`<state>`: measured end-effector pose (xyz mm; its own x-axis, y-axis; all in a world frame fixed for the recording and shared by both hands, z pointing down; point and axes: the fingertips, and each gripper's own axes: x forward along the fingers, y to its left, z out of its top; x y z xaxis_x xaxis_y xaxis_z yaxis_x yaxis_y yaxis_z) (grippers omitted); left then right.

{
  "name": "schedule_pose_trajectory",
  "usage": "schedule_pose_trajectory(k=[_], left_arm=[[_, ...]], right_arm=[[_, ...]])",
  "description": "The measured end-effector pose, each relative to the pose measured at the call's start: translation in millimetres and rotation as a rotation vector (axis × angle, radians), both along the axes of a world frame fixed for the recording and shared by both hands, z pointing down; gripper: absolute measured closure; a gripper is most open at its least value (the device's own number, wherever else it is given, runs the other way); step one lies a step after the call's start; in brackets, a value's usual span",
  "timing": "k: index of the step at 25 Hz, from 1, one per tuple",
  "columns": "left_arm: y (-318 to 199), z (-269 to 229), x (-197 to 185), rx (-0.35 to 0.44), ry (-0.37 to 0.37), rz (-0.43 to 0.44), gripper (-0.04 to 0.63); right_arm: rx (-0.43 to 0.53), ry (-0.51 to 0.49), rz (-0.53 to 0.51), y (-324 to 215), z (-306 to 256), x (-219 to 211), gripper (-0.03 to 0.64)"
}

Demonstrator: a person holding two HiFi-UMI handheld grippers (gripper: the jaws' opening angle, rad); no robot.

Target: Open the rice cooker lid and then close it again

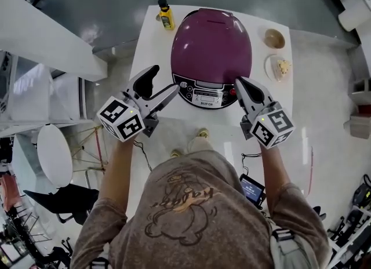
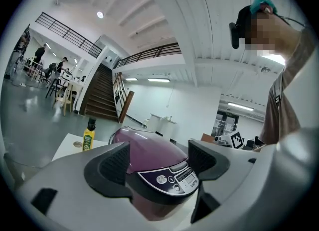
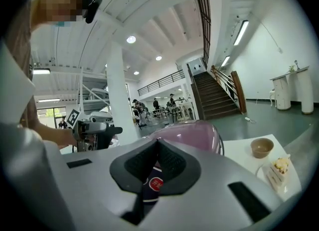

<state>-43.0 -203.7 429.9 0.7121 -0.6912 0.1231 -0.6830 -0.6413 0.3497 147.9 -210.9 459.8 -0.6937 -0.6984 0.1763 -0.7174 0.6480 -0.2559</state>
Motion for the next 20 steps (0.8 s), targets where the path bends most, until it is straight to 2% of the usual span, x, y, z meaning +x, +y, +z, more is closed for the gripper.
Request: schedule_pose_trajectory(k=[8, 12, 17, 20], left_arm=[[39.1, -3.5, -1.3, 0.008, 0.020, 0.081, 0.216], [66.8, 0.5, 0.4, 0.028, -0.010, 0.126, 0.218], [95.4, -2.2, -12.4, 0.018, -0.001, 0.115, 0.225], [106.4, -5.6, -21.9, 0.051, -0.003, 0.091, 0.273]], right_arm=[[0.015, 0.058, 0.007, 45.4, -4.4, -26.0, 0.612], [0.021, 0.089, 0.026, 73.8, -6.7, -31.8, 0.612], [0.037, 0.128, 0.053, 111.7, -10.6, -38.6, 0.612], [0.055, 0.153, 0.067, 131.7, -14.9, -39.1, 0.612]])
